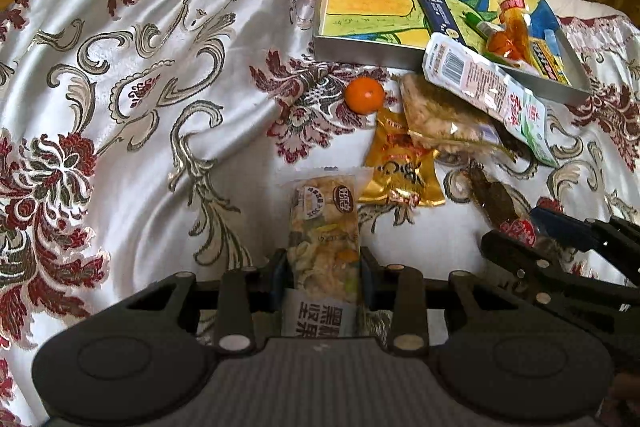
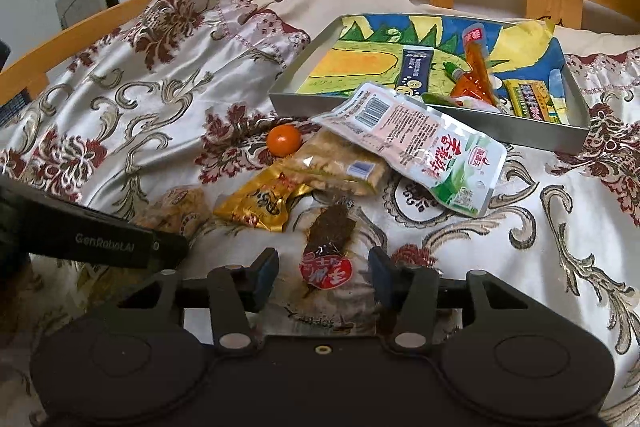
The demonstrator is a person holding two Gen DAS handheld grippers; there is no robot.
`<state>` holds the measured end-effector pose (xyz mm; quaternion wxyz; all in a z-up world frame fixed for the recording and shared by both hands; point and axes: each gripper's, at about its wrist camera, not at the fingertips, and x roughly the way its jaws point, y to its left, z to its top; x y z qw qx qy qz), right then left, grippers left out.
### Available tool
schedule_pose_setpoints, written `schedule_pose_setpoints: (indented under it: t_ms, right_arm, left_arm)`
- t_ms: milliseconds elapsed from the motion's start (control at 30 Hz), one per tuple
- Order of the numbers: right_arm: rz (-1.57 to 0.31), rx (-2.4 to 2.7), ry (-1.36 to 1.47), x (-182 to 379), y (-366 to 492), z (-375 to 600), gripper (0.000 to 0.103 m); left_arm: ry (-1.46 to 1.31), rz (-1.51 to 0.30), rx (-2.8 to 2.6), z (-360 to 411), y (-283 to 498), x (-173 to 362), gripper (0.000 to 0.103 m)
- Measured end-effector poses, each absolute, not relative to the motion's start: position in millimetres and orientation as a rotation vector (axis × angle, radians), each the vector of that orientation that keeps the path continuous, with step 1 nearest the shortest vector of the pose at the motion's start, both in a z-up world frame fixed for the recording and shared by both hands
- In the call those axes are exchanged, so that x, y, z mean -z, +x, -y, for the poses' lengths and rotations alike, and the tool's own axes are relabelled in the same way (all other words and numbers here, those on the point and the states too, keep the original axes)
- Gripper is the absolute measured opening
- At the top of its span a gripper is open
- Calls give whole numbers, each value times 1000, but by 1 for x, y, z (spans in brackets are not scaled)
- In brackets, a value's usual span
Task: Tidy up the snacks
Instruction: 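Grasp nut bar with left tool while right tool grasps red-label brown snack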
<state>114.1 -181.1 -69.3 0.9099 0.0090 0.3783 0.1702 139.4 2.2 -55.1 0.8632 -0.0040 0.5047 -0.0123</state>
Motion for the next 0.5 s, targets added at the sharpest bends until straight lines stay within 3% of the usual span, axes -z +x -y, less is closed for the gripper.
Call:
schedule_pose_setpoints:
  t_ms: [267, 400, 467, 500]
  right_arm:
    - [-717, -352, 31, 77, 125, 177, 66]
    - [-716, -347, 5, 84, 131, 171, 66]
    - [-718, -349, -13, 85, 131, 168, 56]
    - [-720, -347, -23, 85, 130, 166, 56]
  left_arm:
    - [-2, -1059, 27, -1, 141, 62, 42]
    - [-22, -1049, 38, -5, 140, 65, 42]
    - [-29, -1043, 44, -7, 140, 65, 41]
    - [-31, -1042, 46, -7, 139, 65, 40]
